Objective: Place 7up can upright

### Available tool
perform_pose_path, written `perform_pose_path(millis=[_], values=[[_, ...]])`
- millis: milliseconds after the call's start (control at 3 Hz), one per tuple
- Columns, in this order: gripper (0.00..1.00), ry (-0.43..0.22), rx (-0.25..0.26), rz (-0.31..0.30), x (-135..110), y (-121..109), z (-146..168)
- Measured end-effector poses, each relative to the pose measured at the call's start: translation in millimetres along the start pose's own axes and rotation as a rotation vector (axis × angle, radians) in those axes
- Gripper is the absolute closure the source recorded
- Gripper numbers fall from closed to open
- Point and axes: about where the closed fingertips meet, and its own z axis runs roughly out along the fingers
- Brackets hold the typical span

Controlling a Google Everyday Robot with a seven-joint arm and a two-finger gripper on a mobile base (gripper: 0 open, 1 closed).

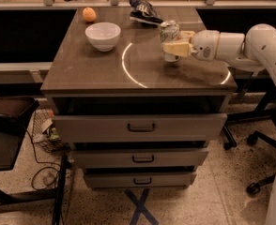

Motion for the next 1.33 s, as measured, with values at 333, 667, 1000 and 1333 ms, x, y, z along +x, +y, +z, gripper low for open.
perform_pose_path(millis=[333,667,1000,1333], values=[[0.82,0.028,0.033,0.083,8,-9,-1],[0.59,0.072,0.082,0.227,24,-24,0],[0.35,0.074,0.084,0.233,20,-25,-1],[0.12,0.074,0.084,0.234,20,-25,-1]])
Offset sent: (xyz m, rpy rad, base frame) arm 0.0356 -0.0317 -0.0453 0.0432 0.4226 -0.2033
